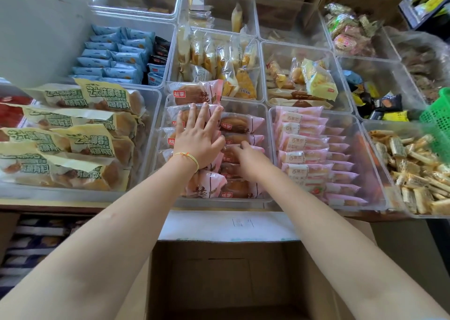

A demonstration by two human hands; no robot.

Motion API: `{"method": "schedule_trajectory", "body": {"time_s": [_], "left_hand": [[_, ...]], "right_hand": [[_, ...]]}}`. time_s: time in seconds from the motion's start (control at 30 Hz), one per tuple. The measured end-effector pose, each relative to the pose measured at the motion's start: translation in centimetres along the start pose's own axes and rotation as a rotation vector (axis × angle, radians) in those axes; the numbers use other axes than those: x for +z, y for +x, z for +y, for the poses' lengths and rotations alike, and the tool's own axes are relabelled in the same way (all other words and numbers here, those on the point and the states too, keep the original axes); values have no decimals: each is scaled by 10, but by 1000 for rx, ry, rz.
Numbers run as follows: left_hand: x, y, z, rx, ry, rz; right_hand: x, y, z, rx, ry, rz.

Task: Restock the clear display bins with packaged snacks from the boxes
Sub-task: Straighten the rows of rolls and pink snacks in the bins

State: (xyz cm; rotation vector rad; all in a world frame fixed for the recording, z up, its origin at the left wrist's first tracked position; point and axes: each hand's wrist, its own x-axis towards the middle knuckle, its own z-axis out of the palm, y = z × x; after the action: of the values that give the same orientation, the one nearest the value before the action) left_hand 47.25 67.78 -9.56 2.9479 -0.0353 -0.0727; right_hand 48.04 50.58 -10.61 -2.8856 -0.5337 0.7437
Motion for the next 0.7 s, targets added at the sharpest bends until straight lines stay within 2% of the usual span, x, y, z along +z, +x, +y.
{"method": "schedule_trajectory", "body": {"time_s": [0.1,0.17,0.3,0.37,0.47,0.57,0.63,0.7], "left_hand": [[-6,0,2,-3,16,-48],[-14,-2,9,-15,24,-60],[-30,-27,39,127,-1,47],[-31,-44,49,205,21,39],[-29,-58,48,170,-10,-9],[-32,-61,43,120,-100,93],[-32,-70,40,111,-55,92],[-30,-80,37,100,1,-21]], "right_hand": [[-6,-9,11,29,-126,82],[-2,-18,17,85,-317,46],[3,-19,20,84,-558,-16],[-1,-14,20,91,-554,4],[-8,-19,14,104,-598,-6],[-12,-32,8,59,-462,29],[-10,-42,3,-12,-263,-83],[-3,-47,-2,-9,-238,-223]]}}
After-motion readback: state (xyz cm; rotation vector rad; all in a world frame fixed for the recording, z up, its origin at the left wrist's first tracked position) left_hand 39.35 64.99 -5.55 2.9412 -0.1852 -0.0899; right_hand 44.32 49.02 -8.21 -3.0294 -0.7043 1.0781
